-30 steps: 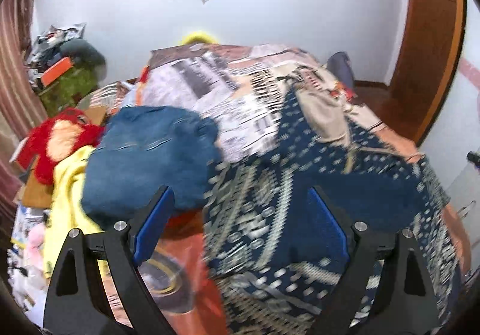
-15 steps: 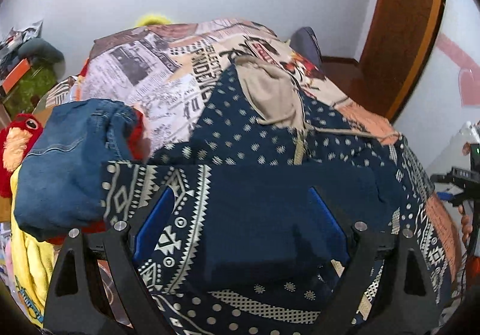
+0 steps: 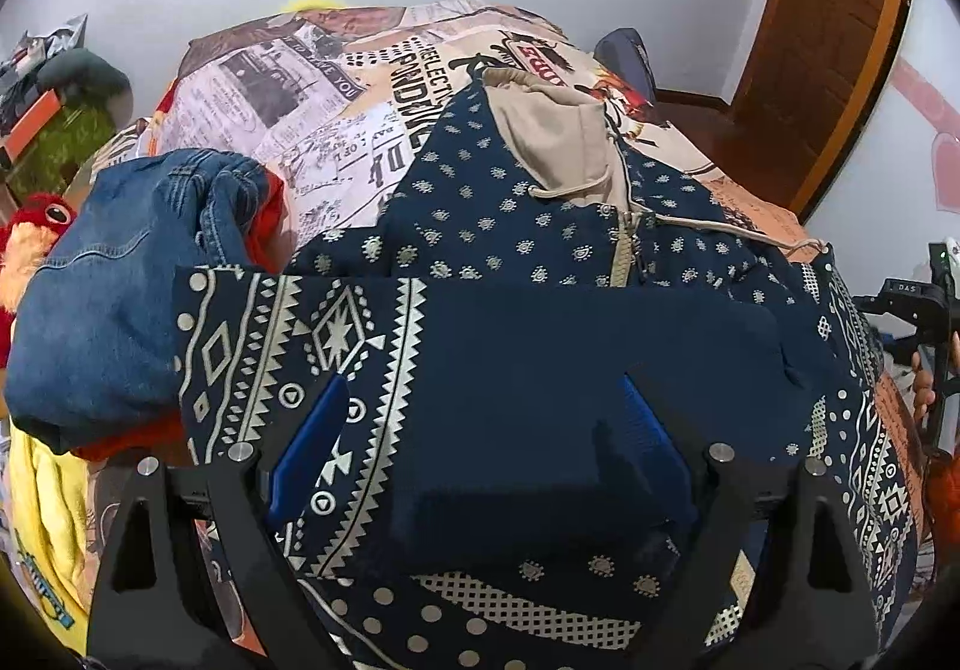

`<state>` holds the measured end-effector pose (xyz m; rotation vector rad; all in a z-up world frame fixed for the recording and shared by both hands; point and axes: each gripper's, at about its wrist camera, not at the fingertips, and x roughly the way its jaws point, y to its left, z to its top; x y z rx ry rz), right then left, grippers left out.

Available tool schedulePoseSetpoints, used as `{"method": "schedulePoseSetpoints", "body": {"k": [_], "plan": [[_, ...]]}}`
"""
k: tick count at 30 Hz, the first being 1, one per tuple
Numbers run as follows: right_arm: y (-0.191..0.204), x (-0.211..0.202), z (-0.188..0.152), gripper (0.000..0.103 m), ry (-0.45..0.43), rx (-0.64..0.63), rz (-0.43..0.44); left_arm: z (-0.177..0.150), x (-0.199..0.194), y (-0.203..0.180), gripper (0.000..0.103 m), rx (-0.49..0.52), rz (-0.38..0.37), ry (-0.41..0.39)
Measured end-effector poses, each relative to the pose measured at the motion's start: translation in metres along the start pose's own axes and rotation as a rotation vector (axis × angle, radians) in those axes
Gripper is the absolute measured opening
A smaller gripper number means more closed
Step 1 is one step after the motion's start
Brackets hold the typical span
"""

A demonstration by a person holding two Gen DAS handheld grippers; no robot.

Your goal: Fold large clothes

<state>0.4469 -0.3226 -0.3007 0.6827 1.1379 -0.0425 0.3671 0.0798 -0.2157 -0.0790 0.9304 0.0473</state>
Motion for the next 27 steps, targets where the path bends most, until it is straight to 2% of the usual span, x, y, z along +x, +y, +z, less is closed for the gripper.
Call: {"method": "schedulePoseSetpoints", "body": {"k": [1,2,6,12,15,19,20,21,22,23,24,25,27], "plan": [[0.007,-0.005,-0.001,0.014,-0.016,-0.025,-0.011,0.0,-0.001,0.001,0.09,0.0,0.004,-0.002],[0.017,-0.014,-0.003,0.012,-0.045,-0.063,-0.025,-0.001,-0.004,0.003,0.09,-0.002,0.007,-0.006],[0.056,-0.052,-0.012,0.009,-0.168,-0.218,-0.015,-0.001,-0.013,0.008,0.09,-0.007,0.009,-0.021],[0.128,-0.116,-0.037,0.007,-0.287,-0.412,0.159,-0.003,-0.028,0.014,0.09,-0.018,0.001,-0.045],[0.168,-0.133,-0.061,0.007,-0.285,-0.541,0.249,-0.006,-0.033,0.017,0.09,-0.027,-0.01,-0.049],[0.182,-0.123,-0.082,0.007,-0.248,-0.601,0.227,-0.01,-0.04,0.02,0.09,-0.029,-0.021,-0.049],[0.18,-0.115,-0.085,0.009,-0.208,-0.603,0.221,-0.011,-0.041,0.02,0.09,-0.028,-0.021,-0.05],[0.175,-0.107,-0.087,0.015,-0.164,-0.599,0.205,-0.013,-0.043,0.022,0.09,-0.026,-0.02,-0.053],[0.17,-0.101,-0.088,0.028,-0.139,-0.592,0.192,-0.014,-0.044,0.022,0.09,-0.024,-0.019,-0.053],[0.161,-0.094,-0.088,0.037,-0.108,-0.576,0.168,-0.015,-0.044,0.024,0.09,-0.022,-0.016,-0.052],[0.151,-0.089,-0.088,0.051,-0.092,-0.556,0.143,-0.015,-0.044,0.025,0.09,-0.023,-0.016,-0.049],[0.145,-0.087,-0.09,0.055,-0.089,-0.542,0.127,-0.016,-0.044,0.026,0.09,-0.025,-0.016,-0.047],[0.12,-0.082,-0.085,0.055,-0.07,-0.499,0.088,-0.017,-0.042,0.03,0.09,-0.038,-0.019,-0.039]]}}
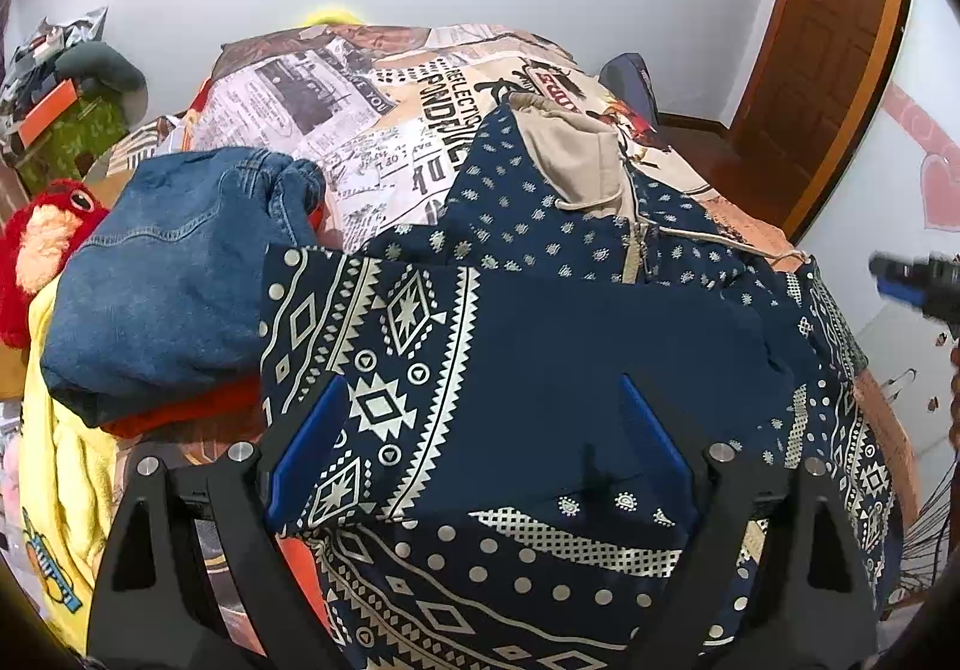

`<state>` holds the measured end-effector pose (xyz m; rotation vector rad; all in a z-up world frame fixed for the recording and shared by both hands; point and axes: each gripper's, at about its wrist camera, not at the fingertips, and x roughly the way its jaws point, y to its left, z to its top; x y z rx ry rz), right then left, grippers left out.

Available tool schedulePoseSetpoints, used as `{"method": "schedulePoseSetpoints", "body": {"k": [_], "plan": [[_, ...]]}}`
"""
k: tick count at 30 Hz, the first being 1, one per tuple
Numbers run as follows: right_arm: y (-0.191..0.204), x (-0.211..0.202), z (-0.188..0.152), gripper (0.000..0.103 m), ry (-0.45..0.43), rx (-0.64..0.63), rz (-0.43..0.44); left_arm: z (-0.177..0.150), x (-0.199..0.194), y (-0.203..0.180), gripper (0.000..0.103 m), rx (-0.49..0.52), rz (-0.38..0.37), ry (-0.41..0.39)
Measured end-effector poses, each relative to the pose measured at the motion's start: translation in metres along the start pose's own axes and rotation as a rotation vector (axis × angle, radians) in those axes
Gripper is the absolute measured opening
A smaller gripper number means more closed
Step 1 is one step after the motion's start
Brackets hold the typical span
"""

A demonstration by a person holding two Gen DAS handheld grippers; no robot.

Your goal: Fold large clothes

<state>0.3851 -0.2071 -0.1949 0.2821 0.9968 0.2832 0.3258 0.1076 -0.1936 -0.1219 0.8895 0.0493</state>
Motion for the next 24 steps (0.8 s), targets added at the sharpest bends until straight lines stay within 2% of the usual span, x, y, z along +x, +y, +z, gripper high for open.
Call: {"method": "schedulePoseSetpoints", "body": {"k": [9,12,14,16,21,23,24], "plan": [[-0.109,0.017,-0.024,0.055,0.115,0.302,-0.082,-0.001,0.015,-0.006,0.09,-0.031,-0.019,0.035],[-0.137,0.032,-0.032,0.055,0.149,0.413,-0.051,-0.001,0.019,-0.013,0.09,-0.014,-0.013,0.042],[-0.143,0.041,-0.034,0.055,0.154,0.462,-0.016,-0.001,0.023,-0.016,0.09,-0.006,-0.009,0.049],[-0.145,0.049,-0.031,0.06,0.14,0.487,-0.005,-0.002,0.025,-0.018,0.09,-0.002,-0.005,0.055],[-0.149,0.065,-0.015,0.061,0.077,0.513,-0.041,-0.002,0.028,-0.019,0.09,-0.002,0.005,0.064],[-0.149,0.071,-0.009,0.056,0.065,0.527,-0.056,-0.002,0.027,-0.019,0.09,0.0,0.01,0.063],[-0.147,0.072,-0.006,0.048,0.066,0.519,-0.062,-0.002,0.026,-0.018,0.09,0.0,0.011,0.062]]}}
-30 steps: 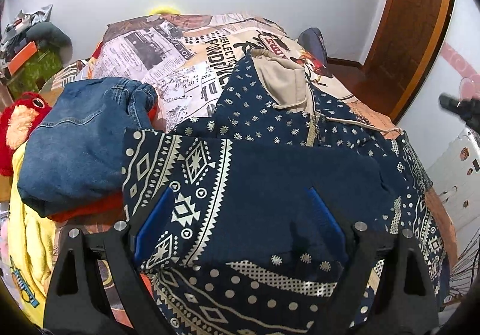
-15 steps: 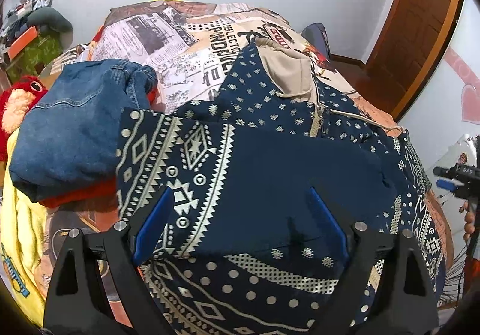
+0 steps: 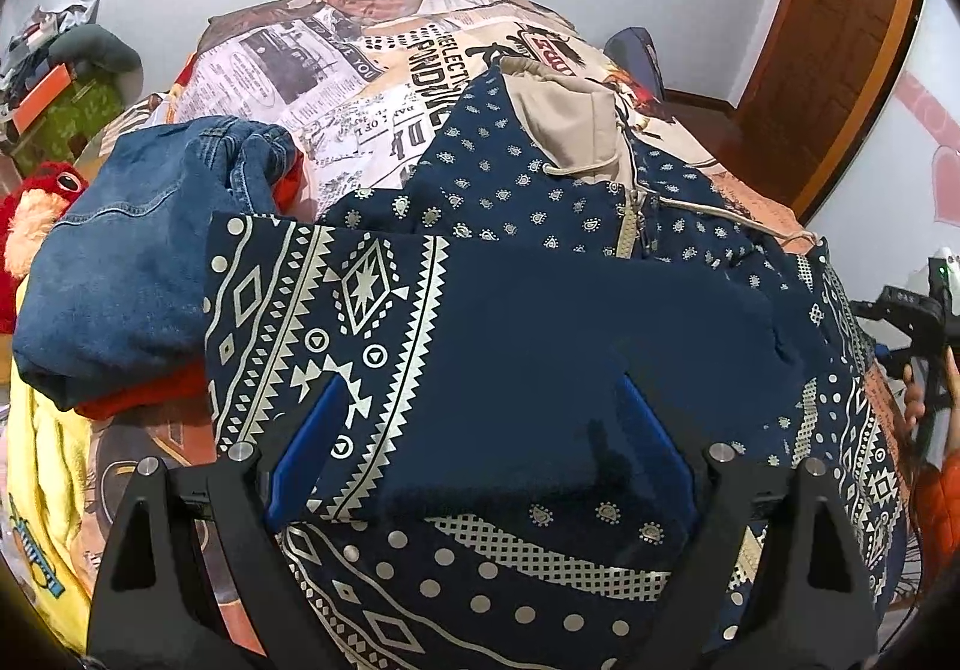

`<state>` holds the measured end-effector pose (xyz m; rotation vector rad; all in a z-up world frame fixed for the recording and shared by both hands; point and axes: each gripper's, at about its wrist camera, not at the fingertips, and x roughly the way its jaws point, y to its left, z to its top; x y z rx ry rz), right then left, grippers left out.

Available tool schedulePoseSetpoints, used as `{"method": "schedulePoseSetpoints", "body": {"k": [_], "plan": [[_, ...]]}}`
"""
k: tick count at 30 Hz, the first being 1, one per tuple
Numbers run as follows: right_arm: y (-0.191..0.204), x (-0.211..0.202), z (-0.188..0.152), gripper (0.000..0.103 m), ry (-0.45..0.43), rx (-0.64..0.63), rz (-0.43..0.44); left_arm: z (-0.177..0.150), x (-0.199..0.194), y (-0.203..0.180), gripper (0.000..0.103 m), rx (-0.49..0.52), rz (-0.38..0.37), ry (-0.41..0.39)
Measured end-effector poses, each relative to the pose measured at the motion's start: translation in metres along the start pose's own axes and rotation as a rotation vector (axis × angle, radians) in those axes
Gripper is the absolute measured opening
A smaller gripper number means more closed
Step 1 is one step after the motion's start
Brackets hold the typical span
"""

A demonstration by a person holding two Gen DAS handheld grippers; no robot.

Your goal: Fold large clothes

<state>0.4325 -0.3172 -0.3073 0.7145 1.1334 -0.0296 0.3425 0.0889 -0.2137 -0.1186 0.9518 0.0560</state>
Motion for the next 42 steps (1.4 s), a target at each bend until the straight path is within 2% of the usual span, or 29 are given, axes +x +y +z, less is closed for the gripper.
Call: {"method": "schedulePoseSetpoints", "body": {"k": [1,2,3,4,10,15,18,20,23,25,30,32,34,38,42], "plan": [[0.002,-0.003,0.001,0.033,-0.012,-0.017,-0.007,0.0,-0.001,0.0,0.09,0.0,0.001,-0.001],[0.008,-0.008,0.001,0.025,-0.026,-0.044,-0.017,-0.001,-0.001,0.001,0.09,0.001,0.001,-0.002],[0.011,-0.011,0.001,0.012,-0.034,-0.068,-0.023,-0.001,-0.002,0.002,0.09,0.001,0.0,-0.003],[0.019,-0.017,-0.001,0.009,-0.057,-0.103,-0.022,-0.001,-0.002,0.003,0.09,0.001,0.0,-0.003],[0.072,-0.07,-0.02,0.007,-0.19,-0.28,0.041,-0.003,-0.007,0.008,0.09,-0.013,-0.007,-0.01],[0.128,-0.105,-0.044,0.007,-0.231,-0.435,0.163,-0.004,-0.013,0.01,0.09,-0.016,-0.016,-0.022],[0.159,-0.111,-0.073,0.007,-0.2,-0.535,0.233,-0.005,-0.017,0.011,0.09,-0.014,-0.024,-0.028],[0.172,-0.107,-0.09,0.007,-0.169,-0.584,0.25,-0.006,-0.019,0.011,0.09,-0.016,-0.029,-0.032],[0.185,-0.087,-0.115,0.007,-0.103,-0.645,0.232,-0.008,-0.023,0.012,0.09,-0.017,-0.036,-0.035],[0.189,-0.061,-0.127,0.009,-0.017,-0.672,0.192,-0.009,-0.024,0.012,0.09,-0.017,-0.041,-0.034],[0.177,-0.018,-0.145,0.011,0.163,-0.651,0.089,-0.013,-0.027,0.014,0.09,-0.018,-0.051,-0.032],[0.17,-0.017,-0.154,0.02,0.236,-0.647,0.089,-0.015,-0.026,0.014,0.09,-0.019,-0.05,-0.03],[0.165,-0.018,-0.157,0.034,0.278,-0.636,0.105,-0.015,-0.024,0.015,0.09,-0.021,-0.052,-0.024],[0.15,-0.038,-0.149,0.038,0.217,-0.623,0.099,-0.016,-0.022,0.014,0.09,-0.026,-0.058,-0.018],[0.128,-0.063,-0.123,0.046,0.113,-0.527,0.099,-0.014,-0.02,0.009,0.09,-0.018,-0.062,-0.02]]}}
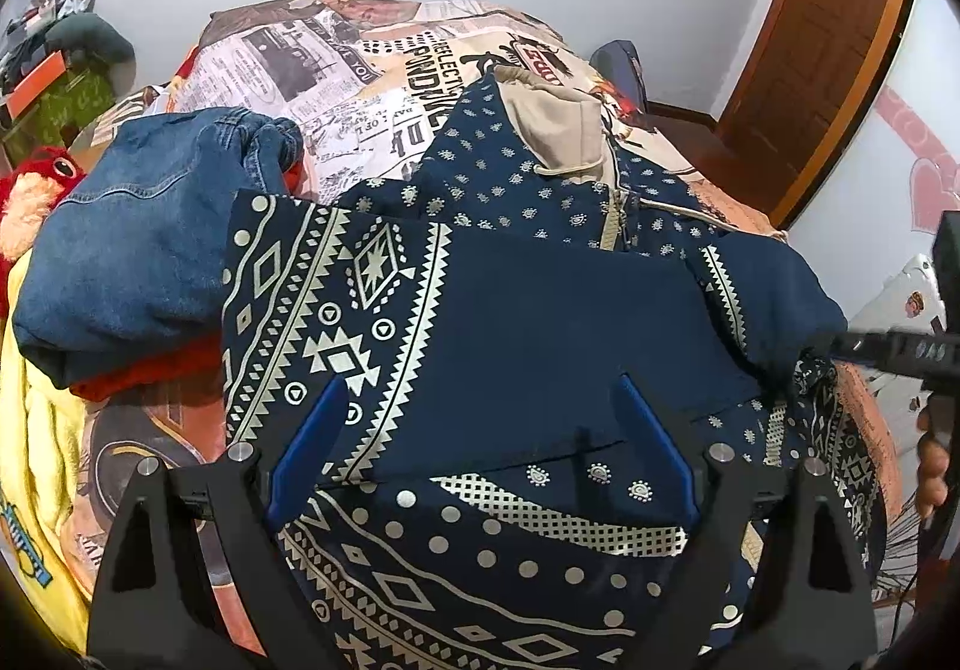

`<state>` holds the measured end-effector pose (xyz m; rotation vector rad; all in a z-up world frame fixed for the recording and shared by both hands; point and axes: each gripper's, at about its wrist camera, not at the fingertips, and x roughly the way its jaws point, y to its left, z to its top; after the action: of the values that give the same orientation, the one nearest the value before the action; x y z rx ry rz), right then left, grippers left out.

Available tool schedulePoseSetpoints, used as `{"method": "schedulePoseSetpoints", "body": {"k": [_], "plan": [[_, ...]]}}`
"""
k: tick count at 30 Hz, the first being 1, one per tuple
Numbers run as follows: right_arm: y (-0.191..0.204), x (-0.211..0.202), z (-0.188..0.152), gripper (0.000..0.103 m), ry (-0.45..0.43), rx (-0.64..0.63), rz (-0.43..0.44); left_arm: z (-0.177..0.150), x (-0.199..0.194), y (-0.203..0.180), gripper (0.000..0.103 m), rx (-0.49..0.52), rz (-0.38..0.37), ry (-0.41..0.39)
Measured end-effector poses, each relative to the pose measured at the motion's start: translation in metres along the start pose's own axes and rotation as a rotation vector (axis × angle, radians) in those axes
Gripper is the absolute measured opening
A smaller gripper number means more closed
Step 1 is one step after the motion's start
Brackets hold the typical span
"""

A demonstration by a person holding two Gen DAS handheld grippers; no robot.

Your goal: Fold large clothes

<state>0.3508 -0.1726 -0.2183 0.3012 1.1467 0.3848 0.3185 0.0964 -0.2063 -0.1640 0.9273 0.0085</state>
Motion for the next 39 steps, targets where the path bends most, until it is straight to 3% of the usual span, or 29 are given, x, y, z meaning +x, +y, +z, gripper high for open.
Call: {"method": "schedulePoseSetpoints", "body": {"k": [4,9,13,15,19,23,25,26,31,39], "plan": [[-0.038,-0.011,0.012,0.052,-0.083,0.119,-0.059,0.001,0.002,-0.006,0.09,0.009,-0.007,0.003],[-0.098,-0.002,0.021,0.052,-0.073,0.308,-0.08,0.001,0.005,-0.013,0.09,0.025,-0.011,0.008],[-0.125,0.015,0.025,0.052,-0.051,0.426,-0.03,0.002,0.006,-0.016,0.09,0.027,-0.008,0.011],[-0.131,0.02,0.026,0.052,-0.081,0.466,-0.007,0.002,0.007,-0.015,0.09,0.023,-0.01,0.011],[-0.129,0.024,0.035,0.052,-0.128,0.452,-0.051,0.002,0.007,-0.015,0.09,0.022,-0.005,0.014],[-0.117,0.031,0.047,0.046,-0.129,0.377,-0.171,0.002,0.004,-0.015,0.09,0.026,0.009,0.006],[-0.107,0.026,0.053,0.011,-0.136,0.323,-0.192,0.002,0.001,-0.013,0.09,0.024,0.008,0.0],[-0.1,0.021,0.055,0.007,-0.142,0.302,-0.205,0.002,-0.001,-0.011,0.09,0.02,0.008,-0.004],[-0.044,-0.018,0.059,0.007,-0.268,0.141,-0.192,0.004,-0.011,-0.002,0.09,0.004,0.004,-0.021],[0.075,-0.077,0.063,0.006,-0.367,-0.084,0.015,0.016,-0.054,0.015,0.09,0.013,0.013,-0.117]]}}
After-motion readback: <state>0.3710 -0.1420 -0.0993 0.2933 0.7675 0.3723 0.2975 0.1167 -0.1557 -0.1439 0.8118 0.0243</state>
